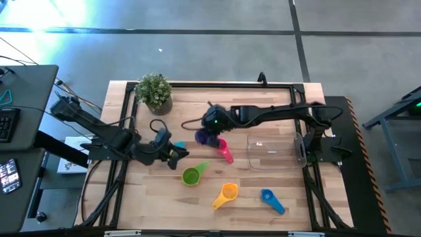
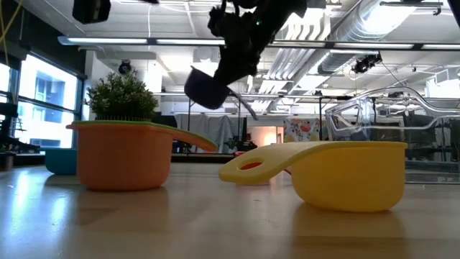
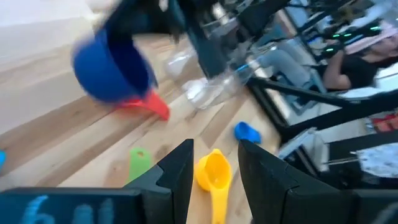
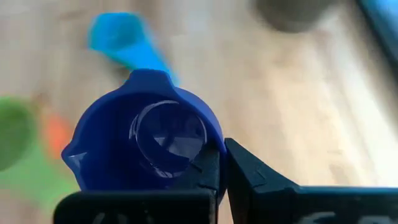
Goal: Nest measuring cups in basket
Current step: Stack the purple measuring cup on top of the green measuring cup
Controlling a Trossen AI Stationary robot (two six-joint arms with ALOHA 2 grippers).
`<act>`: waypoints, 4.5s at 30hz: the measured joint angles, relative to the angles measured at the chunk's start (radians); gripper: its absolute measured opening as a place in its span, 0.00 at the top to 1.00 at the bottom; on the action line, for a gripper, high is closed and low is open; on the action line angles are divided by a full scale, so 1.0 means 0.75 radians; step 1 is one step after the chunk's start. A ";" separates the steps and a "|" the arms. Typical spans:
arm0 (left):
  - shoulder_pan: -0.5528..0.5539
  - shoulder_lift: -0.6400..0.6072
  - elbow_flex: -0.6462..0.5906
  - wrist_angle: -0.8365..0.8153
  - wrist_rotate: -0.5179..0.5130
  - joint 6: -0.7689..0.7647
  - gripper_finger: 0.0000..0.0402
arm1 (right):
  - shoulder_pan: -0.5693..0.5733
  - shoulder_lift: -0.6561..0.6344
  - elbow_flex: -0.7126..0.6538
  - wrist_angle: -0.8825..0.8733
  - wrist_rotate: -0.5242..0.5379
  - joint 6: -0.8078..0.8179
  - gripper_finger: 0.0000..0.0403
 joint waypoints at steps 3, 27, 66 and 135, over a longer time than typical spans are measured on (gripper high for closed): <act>0.030 0.062 0.000 -0.004 -0.003 -0.045 0.71 | -0.038 -0.036 0.000 -0.020 0.097 0.021 1.00; 0.369 0.530 0.001 0.004 0.427 -0.028 0.71 | -0.215 -0.443 0.000 -0.029 0.125 0.037 1.00; 0.349 0.700 0.001 0.080 0.639 0.043 0.71 | -0.215 -0.443 0.000 -0.039 0.110 0.089 1.00; 0.291 0.764 0.013 0.273 0.744 0.193 0.71 | -0.215 -0.443 0.000 -0.050 0.117 0.136 1.00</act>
